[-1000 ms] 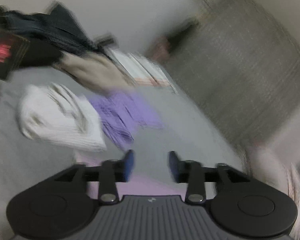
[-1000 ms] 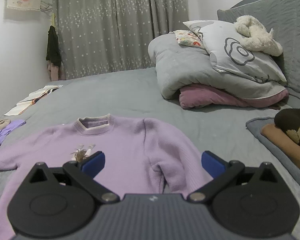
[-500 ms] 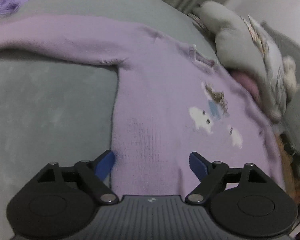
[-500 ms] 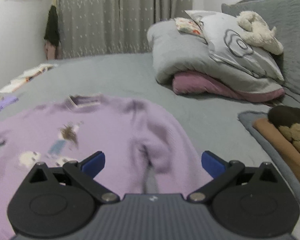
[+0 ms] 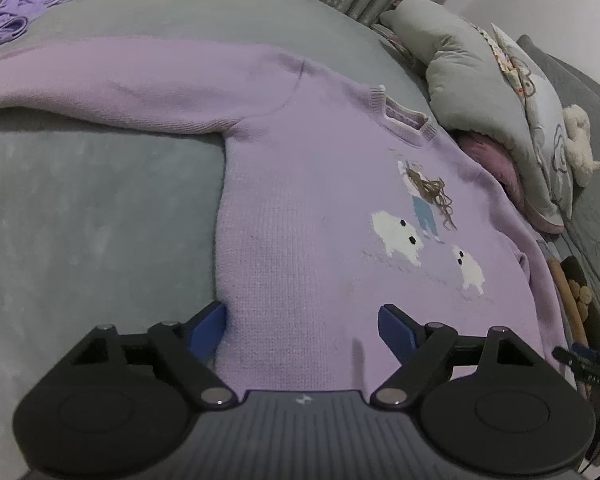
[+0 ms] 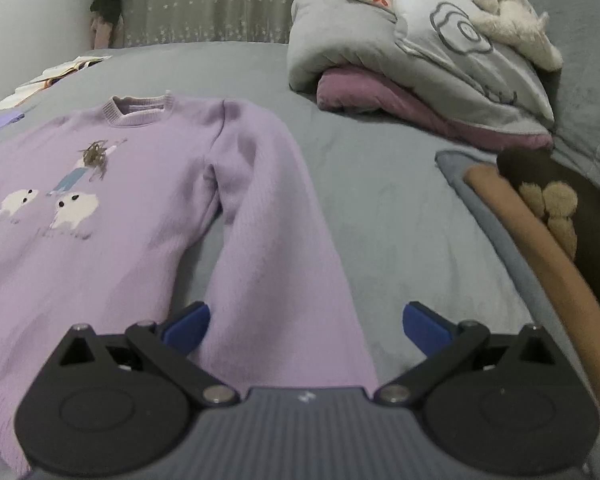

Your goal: Fold clothes

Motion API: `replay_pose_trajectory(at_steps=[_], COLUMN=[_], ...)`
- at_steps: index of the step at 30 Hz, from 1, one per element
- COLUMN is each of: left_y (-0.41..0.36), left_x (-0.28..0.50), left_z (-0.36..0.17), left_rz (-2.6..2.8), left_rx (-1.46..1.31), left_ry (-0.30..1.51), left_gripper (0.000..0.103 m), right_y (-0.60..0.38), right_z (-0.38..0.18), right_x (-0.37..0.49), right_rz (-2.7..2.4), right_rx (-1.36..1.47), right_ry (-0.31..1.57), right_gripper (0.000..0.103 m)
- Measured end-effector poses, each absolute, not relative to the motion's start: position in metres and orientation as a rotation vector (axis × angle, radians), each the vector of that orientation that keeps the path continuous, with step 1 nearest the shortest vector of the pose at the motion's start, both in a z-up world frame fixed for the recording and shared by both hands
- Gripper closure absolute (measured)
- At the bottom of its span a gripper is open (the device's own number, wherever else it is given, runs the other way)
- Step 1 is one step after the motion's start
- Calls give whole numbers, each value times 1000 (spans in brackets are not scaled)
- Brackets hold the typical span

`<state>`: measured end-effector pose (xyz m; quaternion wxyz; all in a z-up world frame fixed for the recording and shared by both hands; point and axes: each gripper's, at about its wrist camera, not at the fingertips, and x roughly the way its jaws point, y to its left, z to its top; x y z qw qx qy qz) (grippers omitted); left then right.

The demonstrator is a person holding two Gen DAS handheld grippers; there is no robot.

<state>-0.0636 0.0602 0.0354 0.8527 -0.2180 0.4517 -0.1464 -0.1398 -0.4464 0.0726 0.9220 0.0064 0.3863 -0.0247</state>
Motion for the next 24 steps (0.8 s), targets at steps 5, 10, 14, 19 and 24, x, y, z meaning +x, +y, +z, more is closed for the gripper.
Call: replay_pose_trajectory(at_steps=[5,10,14,19,24], left_y=[39,32,39,37,36], left_x=[-65,-68,-67,-66,-69], left_z=[35,36,37,36,35], left_rz=[-316,-321,-320,-319,-332], left_rx=[-343,-277,-326,-329,-313], left_ry=[940,933,942,943,936], left_gripper=[9,8,8,8,8], right_y=[-451,-461,-477,-497,-524], right_z=[67,71,92,119,141], right_x=[-145,-148,-151,-143,-136], right_rz=[-21,-46,-130,-263,-452], right_rx=[26,51,56,7,9], right_ry=[825,784,699,595,487], right_gripper=[74,88,90,91,100])
